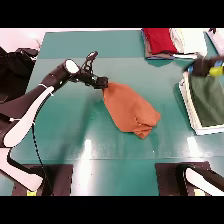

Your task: Fold the shirts.

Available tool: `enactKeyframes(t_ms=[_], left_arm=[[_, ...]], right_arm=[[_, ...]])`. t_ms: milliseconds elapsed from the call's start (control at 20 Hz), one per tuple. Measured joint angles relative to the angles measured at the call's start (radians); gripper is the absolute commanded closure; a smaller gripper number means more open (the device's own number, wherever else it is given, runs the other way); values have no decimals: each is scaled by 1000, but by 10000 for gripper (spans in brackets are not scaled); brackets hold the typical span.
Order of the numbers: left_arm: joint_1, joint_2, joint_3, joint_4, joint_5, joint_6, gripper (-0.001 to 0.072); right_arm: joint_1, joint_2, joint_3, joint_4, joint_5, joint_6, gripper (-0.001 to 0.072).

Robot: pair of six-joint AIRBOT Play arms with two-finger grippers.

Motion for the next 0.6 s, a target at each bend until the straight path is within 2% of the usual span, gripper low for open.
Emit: enactKeyframes(t_ms=[50,250,450,500,550,600], left_arm=[[2,1,11,0,-6,5,681],[5,1,32,0,-27,16,681],[5,2,38,0,-38,19,681],[6,2,39,1,-42,20,681],[6,2,40,1,-44,21,681],[5,2,40,0,-46,21,682]], right_arm=[[-22,5,-98,-13,-11,5,251],[-58,-19,-423,51,-68,-18,252],[13,-85,-568,188,-161,-83,264],[42,-105,-578,206,-188,-92,299],[71,-122,-580,219,-209,-98,461],[100,-140,-576,228,-227,-105,664]])
